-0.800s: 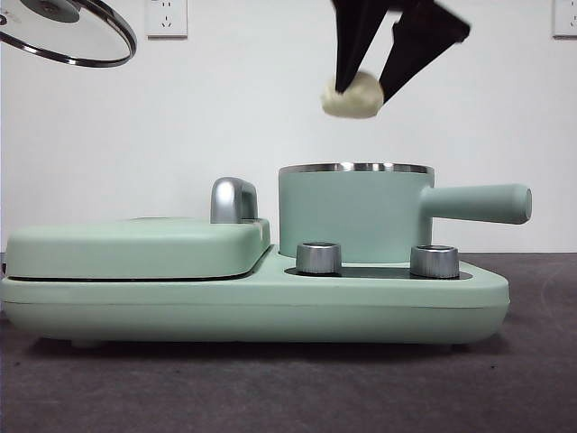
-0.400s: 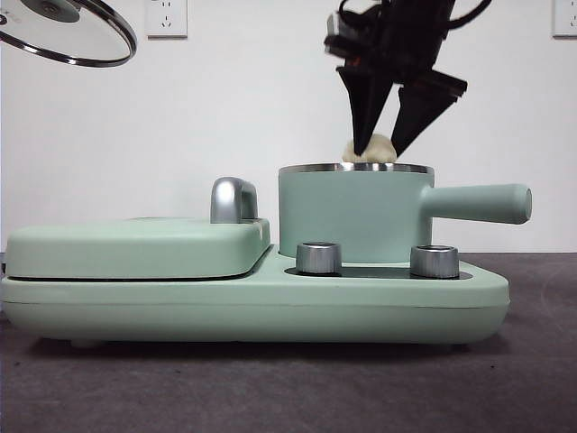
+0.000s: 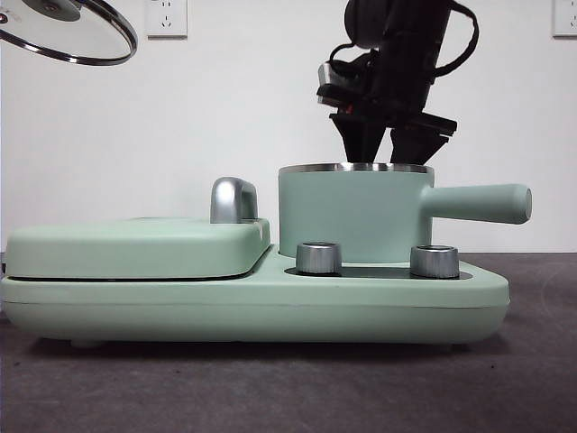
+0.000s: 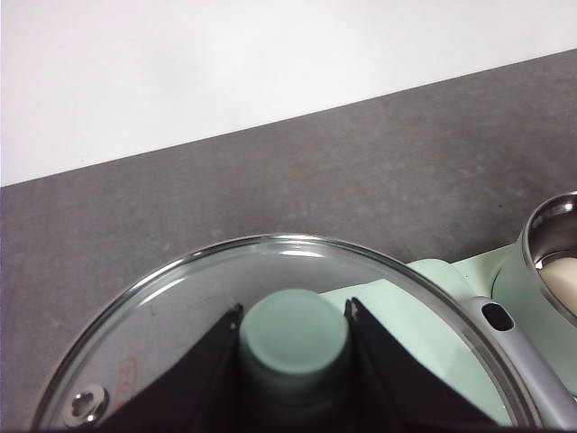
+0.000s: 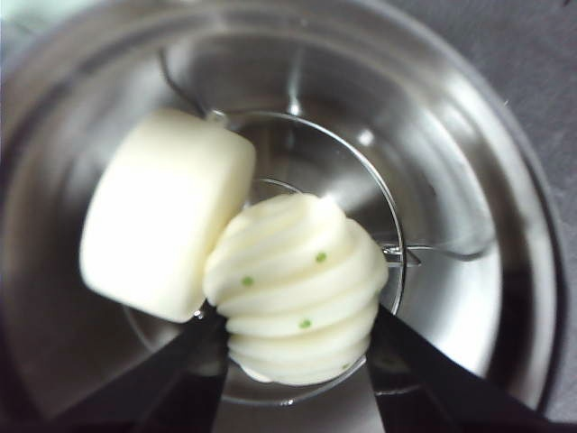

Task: Put the buns in a small steamer

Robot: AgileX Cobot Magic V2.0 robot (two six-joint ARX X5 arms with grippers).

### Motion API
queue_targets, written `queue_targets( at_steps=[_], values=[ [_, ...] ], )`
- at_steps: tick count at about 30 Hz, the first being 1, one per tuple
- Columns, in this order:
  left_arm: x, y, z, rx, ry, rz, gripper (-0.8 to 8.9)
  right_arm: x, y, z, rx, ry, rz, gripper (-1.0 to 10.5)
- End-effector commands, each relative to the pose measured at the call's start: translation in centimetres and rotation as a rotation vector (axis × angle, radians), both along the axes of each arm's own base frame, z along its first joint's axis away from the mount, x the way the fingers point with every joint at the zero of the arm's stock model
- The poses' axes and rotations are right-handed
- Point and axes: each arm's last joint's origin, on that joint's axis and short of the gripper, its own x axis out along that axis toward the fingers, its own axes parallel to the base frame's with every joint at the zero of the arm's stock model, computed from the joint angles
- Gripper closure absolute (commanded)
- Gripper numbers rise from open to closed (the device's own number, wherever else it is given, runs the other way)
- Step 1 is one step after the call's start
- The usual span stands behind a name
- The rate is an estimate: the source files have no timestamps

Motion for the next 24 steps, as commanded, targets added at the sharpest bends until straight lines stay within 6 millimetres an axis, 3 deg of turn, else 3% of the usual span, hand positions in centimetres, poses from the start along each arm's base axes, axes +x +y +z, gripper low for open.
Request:
queue_targets(
  at_steps=[1,3,7,12,17,19,24],
  values=[
    [0.1,-0.1,1.1,-0.002,-0.06,-0.006,8.03,0.5,0.5,-0.3,-0.005,-0.012,0.015,6.8],
    [0.1,-0.1,1.1,-0.002,-0.06,-0.006,8.03,0.6,0.6,-0.3,-0.007,-0.011,0.014,6.2],
    [0.1,-0.1,1.1,-0.002,-0.061,-0.006,8.03,0.4,0.7,0.1,-0.001,-0.02,0.018,6.1],
    [0.1,-0.1,1.1,-0.003,-0.06,-0.005,8.03,-1.6,0.2,4.7,0.023,-0.076,0.025,6.1],
    [0.1,-0.1,1.1,-0.001,-0.052,-0.006,8.03,-6.2,-1.3,8.9,0.1,-0.225,0.046,6.1],
    [0.1,-0.1,1.0,0.0,-0.043,-0.006,8.03,-8.6,-2.4,9.0,0.133,-0.284,0.052,6.1],
    [0.0,-0.2,1.0,-0.01,-0.039,-0.033,8.03,-14.5,-5.5,7.0,0.196,-0.382,0.06,6.1]
  ],
)
